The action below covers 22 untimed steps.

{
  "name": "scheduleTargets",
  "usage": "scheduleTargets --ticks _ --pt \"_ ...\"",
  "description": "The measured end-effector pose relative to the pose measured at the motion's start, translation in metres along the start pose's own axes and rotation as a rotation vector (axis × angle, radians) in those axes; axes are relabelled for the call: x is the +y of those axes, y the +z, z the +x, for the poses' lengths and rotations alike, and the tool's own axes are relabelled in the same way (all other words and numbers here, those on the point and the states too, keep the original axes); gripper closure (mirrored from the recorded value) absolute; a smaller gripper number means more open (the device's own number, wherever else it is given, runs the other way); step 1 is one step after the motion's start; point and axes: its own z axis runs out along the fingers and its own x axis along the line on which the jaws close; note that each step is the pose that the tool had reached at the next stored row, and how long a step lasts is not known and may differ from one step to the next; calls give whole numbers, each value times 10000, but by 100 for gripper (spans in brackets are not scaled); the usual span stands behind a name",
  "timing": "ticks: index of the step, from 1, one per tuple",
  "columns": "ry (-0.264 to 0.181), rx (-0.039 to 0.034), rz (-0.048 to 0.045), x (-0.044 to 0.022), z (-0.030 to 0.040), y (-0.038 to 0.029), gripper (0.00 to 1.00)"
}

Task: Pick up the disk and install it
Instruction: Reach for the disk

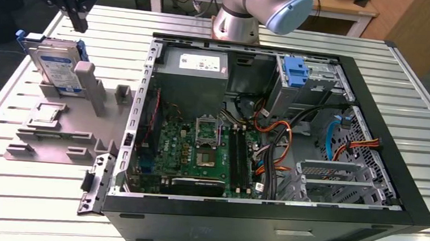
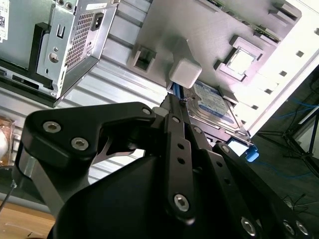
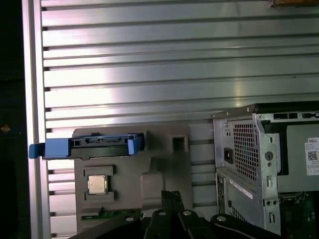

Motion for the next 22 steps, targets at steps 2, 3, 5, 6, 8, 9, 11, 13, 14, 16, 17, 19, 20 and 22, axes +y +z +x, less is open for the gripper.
scheduleTargets --ticks 2,3,5,6,8,9,11,13,14,16,17,19,20,22 --pt "0 0 0 -2 22 -1 90" --pt "0 0 0 -3 33 -1 90" --pt "-1 0 0 -5 60 -1 90" --pt "0 0 1 -6 78 -1 90" --pt "0 0 1 -9 123 -2 90" --pt "0 0 0 -11 147 -2 90" --pt "0 0 0 -12 183 -3 90" --pt "1 1 1 -11 204 -3 90" --pt "0 0 0 -10 215 -3 90" --pt "0 0 0 -9 243 -2 90" --pt "0 0 0 -9 258 -2 90" --pt "0 1 0 -10 283 -2 90" --pt "0 1 1 -11 294 -2 90" --pt "0 0 0 -13 316 -2 90"
